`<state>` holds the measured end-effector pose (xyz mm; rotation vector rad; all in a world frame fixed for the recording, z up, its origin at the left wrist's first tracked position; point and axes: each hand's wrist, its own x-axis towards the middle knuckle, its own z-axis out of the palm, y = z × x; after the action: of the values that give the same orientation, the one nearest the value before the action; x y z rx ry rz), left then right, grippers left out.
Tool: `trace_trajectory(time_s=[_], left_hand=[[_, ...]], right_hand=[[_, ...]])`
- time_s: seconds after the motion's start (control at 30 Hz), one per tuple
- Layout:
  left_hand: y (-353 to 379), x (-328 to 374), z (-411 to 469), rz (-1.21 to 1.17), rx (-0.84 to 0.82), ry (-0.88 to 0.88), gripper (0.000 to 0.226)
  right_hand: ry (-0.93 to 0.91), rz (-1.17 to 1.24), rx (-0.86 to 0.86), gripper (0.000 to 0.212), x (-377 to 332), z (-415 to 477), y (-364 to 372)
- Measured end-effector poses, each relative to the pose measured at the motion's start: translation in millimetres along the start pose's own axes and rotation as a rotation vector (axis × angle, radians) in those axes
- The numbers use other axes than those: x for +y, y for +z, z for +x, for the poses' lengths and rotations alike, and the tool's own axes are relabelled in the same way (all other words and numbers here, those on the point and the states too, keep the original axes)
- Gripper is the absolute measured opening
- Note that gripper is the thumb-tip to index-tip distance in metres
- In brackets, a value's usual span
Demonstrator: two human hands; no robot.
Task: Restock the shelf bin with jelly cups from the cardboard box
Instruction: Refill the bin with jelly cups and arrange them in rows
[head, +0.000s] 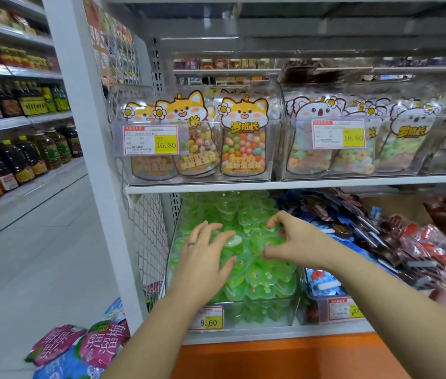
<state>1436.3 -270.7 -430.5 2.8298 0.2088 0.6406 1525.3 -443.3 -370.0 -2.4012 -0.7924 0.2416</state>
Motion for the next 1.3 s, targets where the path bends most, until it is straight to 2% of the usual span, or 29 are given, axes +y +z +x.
trace_trajectory(time_s=[0.13,0.23,0.37,0.5,0.57,0.67,0.73,0.83,0.93,1.07,1.17,1.3], left_hand=[[0,-4,0,-0.056,0.022,0.007,0.049],[0,-6,1,-0.081,0.028,0.013,0.05],[-3,-8,0,-0.115,0.057,0.008,0.046],[-21,-3,-6,-0.203,0.226,-0.003,0.02],[-33,6,-11,-0.367,0.208,-0.083,0.01],[-47,24,-21,-0.816,-0.003,-0.221,0.022],[-52,32,-26,-1.033,-0.083,-0.277,0.03],[-51,36,-29,-1.235,-0.009,-0.369,0.029],[-47,35,-28,-1.257,0.092,-0.428,0.02],[-41,25,-26,-1.296,0.135,-0.504,0.016],[-42,11,-22,-1.322,0.136,-0.563,0.013],[-49,-16,-3,-1.169,0.232,-0.651,0.011]], right_hand=[[-0.145,0.044,0.165,0.04,1,-2,8],[-0.241,0.062,0.203,0.04,-1,-2,12],[-0.272,0.141,0.254,0.041,-8,-4,17],[-0.238,0.235,0.319,0.039,-15,-3,22],[-0.215,0.313,0.322,0.037,-19,-2,26],[-0.179,0.443,0.319,0.033,-27,-1,35],[-0.143,0.59,0.313,0.028,-33,-2,38],[-0.105,0.787,0.277,0.012,-38,-6,42],[-0.089,0.899,0.215,0.006,-44,-14,43],[-0.141,0.645,0.206,0.004,-46,-22,39],[-0.178,0.481,0.203,0.011,-36,-18,32],[-0.177,0.225,0.389,0.013,-13,-6,21]])
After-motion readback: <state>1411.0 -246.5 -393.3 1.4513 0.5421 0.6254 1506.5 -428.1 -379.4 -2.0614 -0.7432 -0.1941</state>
